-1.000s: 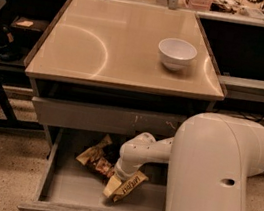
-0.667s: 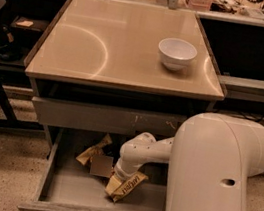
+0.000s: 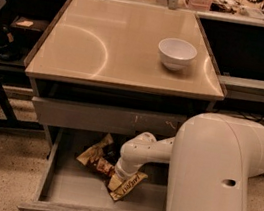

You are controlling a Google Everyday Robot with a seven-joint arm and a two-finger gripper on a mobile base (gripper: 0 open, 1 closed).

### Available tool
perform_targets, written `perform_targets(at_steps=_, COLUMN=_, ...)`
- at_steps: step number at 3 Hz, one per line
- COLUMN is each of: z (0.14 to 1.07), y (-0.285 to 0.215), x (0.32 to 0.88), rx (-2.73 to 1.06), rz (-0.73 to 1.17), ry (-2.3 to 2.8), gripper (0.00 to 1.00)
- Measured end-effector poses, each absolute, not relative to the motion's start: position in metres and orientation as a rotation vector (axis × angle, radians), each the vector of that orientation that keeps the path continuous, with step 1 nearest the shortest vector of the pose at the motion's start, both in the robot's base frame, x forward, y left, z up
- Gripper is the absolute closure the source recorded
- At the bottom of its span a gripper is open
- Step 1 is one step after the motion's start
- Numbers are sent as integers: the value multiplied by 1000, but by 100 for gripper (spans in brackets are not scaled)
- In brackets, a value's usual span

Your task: Pick brown chip bag from middle drawer and place on counter

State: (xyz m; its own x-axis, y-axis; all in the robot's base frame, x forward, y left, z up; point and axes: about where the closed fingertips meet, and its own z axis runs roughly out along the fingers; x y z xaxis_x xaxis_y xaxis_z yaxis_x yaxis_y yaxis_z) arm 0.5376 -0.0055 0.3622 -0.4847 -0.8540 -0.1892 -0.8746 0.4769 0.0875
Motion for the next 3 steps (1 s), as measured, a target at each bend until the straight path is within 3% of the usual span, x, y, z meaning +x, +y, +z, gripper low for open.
perform_targets(at_steps=1, z=371, y=-3, x=534, rx=-1547, rz=265, ry=2582, gripper=88)
perform_targets(at_steps=2, z=408, y=-1, x=515, rx=-1595, rz=288, ry=2565, gripper=100)
perform_targets(at_steps=3, z=457, y=-4, x=493, rx=-1637, rz=268, ry=2555, gripper=100)
